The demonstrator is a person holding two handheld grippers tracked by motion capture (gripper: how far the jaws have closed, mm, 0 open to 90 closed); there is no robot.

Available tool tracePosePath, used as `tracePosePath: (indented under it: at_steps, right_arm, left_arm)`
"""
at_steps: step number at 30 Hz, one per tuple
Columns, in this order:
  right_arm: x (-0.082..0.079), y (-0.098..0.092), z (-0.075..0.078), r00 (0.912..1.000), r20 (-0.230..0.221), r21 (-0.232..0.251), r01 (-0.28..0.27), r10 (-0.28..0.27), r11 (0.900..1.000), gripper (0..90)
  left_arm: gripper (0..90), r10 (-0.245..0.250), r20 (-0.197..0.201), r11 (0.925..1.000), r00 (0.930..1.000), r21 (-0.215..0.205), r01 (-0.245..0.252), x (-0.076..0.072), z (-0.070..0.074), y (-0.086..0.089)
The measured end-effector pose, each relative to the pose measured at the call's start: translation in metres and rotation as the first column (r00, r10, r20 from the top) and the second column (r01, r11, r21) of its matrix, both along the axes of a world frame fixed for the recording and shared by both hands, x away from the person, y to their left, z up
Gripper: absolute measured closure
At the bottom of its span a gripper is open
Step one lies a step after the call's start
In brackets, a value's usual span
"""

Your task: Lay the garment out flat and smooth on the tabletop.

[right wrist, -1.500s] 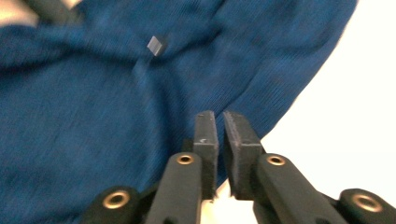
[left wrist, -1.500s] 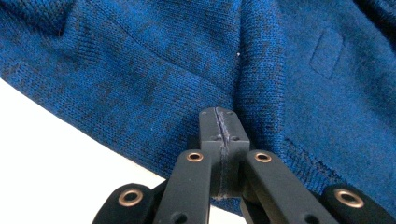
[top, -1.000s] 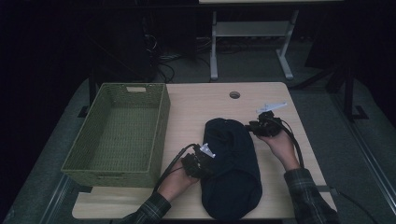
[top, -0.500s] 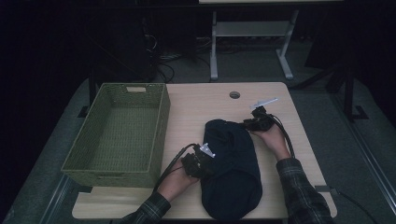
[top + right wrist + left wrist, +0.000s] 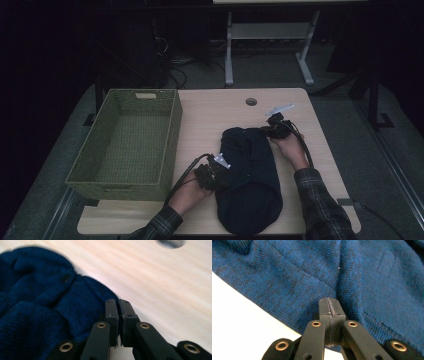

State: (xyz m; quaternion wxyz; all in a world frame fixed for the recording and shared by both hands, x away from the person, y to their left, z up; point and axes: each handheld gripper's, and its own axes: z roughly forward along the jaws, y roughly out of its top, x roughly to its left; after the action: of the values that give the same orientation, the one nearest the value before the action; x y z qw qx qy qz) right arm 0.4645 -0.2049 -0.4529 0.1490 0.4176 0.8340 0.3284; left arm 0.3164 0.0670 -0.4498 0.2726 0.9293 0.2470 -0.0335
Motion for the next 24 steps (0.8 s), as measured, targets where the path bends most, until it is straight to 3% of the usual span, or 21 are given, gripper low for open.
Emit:
tracePosePath:
  at_steps: [1,4,6,10,13,15,21,24]
  right_arm:
    - [0.003,-0.001,0.001,0.9999,-0.016,-0.003,0.001,-0.001,1.000,86.4]
    - [0.012,-0.002,-0.001,1.0000,-0.003,-0.029,0.003,-0.003,1.000,86.3]
    - [0.016,0.003,-0.005,0.9995,-0.031,-0.036,0.008,-0.009,0.999,85.8]
    - [0.011,0.005,0.000,0.9999,-0.011,-0.007,0.010,-0.010,1.000,71.4]
    - [0.003,0.000,0.010,0.9998,0.014,0.030,0.016,-0.017,0.999,70.5]
    - [-0.003,-0.004,0.014,0.9999,0.010,0.063,0.007,-0.008,0.998,73.0]
    - [-0.024,-0.009,0.025,0.9995,0.014,0.096,-0.029,0.027,0.995,89.8]
    - [-0.032,-0.010,0.023,0.9984,0.003,0.092,-0.056,0.056,0.994,90.0]
  left_arm:
    - [90.0,-0.001,0.001,1.0000,1.0000,0.002,0.001,0.000,0.000,0.000]
    - [90.0,-0.002,0.009,1.0000,1.0000,0.006,0.002,0.000,0.000,-0.001]
    - [90.0,-0.003,0.009,1.0000,1.0000,0.002,0.003,0.000,0.000,-0.001]
    - [90.0,-0.005,-0.005,0.9999,1.0000,-0.016,0.005,0.001,-0.001,0.001]
    - [90.0,-0.015,-0.018,0.9996,0.9997,-0.023,0.015,0.005,-0.001,0.003]
    - [87.7,-0.008,-0.023,0.9995,0.9997,-0.032,0.007,0.007,0.000,0.005]
    - [86.8,0.039,0.016,0.9976,0.9991,-0.057,-0.038,0.015,0.012,0.008]
    - [86.8,0.080,0.054,0.9959,0.9954,-0.047,-0.077,0.025,0.017,0.009]
